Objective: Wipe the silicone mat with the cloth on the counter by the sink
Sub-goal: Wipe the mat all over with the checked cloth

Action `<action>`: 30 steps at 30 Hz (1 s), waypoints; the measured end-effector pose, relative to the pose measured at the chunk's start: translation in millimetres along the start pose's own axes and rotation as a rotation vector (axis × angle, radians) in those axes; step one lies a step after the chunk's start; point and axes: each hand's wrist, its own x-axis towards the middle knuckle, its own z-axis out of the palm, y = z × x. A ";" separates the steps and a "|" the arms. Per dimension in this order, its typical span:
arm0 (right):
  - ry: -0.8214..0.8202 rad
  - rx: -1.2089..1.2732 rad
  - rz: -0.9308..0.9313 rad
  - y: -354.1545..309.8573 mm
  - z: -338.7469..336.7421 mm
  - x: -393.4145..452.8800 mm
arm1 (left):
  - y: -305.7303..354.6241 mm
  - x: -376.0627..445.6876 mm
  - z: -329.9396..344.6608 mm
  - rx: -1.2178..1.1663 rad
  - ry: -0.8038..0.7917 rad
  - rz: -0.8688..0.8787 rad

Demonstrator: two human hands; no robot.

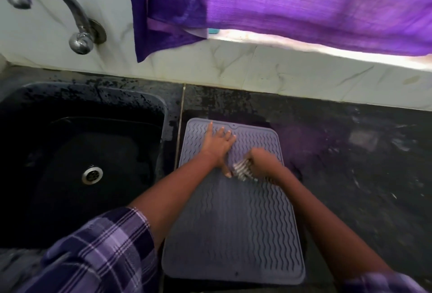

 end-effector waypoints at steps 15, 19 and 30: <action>0.062 -0.032 -0.064 -8.7 59.1 -93.4 | 30.5 -53.1 21.6 0.093 -0.127 0.023; -0.045 -0.010 -0.107 -6.5 72.4 -132.9 | 30.7 -59.3 20.9 0.076 -0.080 0.037; 0.195 -0.034 0.081 -35.9 75.7 -113.6 | 44.3 -110.8 56.3 -0.011 -0.112 0.153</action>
